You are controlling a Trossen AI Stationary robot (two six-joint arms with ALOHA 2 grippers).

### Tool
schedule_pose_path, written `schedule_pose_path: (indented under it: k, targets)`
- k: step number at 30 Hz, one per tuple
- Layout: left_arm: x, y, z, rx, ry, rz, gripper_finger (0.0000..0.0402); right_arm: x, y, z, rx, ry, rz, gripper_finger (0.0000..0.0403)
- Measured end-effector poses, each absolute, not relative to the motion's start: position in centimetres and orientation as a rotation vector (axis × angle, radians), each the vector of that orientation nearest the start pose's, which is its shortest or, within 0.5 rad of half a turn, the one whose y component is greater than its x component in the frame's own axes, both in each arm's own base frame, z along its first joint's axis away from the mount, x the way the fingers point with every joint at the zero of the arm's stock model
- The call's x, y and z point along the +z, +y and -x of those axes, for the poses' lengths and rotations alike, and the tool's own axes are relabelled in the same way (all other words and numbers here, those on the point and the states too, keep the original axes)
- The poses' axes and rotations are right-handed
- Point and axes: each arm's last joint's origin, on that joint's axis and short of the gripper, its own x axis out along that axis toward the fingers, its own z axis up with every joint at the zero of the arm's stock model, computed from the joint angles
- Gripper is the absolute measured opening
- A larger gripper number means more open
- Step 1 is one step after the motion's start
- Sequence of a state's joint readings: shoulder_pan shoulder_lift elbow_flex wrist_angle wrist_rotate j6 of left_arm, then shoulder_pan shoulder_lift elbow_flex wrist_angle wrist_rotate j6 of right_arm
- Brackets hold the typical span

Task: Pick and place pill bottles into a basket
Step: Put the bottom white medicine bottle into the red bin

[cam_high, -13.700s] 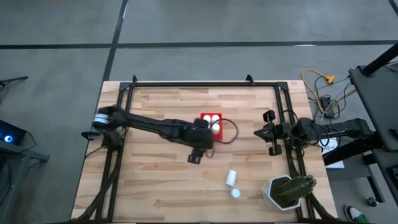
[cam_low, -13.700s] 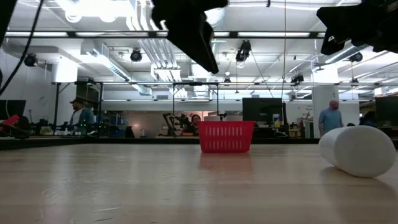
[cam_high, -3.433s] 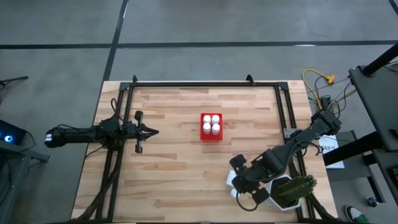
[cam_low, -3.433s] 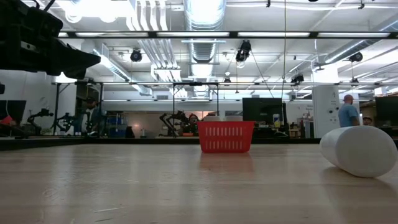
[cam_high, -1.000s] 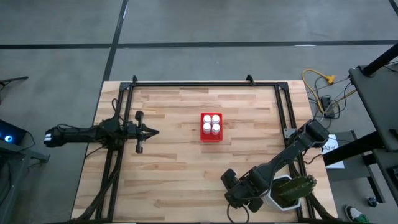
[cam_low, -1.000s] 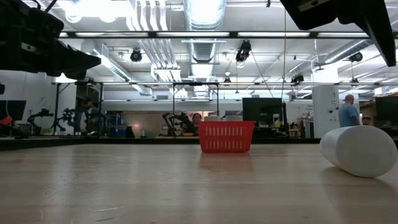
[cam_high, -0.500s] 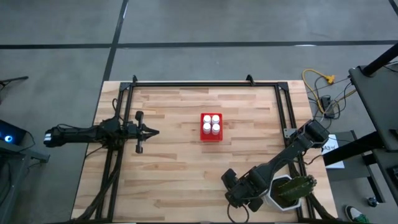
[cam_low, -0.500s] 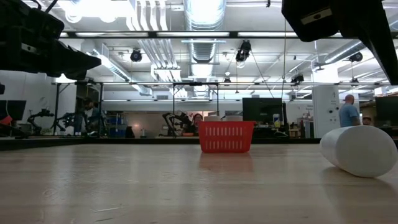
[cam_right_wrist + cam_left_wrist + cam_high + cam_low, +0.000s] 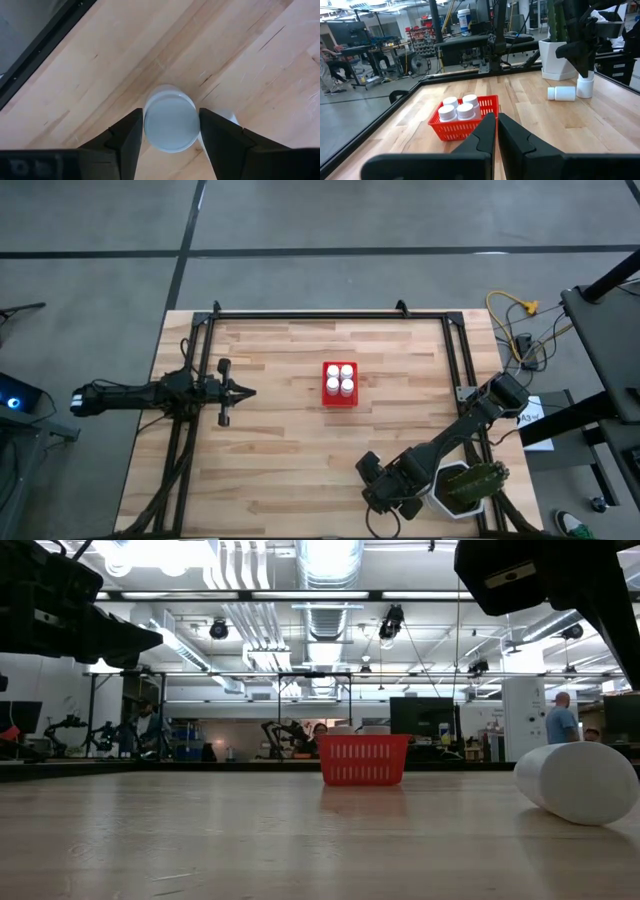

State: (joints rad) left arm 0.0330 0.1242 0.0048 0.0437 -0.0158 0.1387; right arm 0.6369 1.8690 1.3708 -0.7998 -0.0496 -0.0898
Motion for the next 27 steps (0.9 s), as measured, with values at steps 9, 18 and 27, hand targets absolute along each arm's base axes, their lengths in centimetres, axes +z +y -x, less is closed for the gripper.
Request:
schedule_pose_path:
  k: [9,18,27]
  targets:
    - [15.93,0.39,-10.48,0.043,0.079,-0.138,0.0002,19.59,21.92,-29.39,0.644,1.243,0.458,0.0179]
    - [15.92,0.39,-10.48,0.043,0.079,-0.138,0.0002,19.54,21.99,-29.50,0.647,1.227,0.450,0.0155]
    - [15.92,0.39,-10.48,0.043,0.079,-0.138,0.0002,19.60,22.00,-29.53,0.642,1.228,0.443,0.0147]
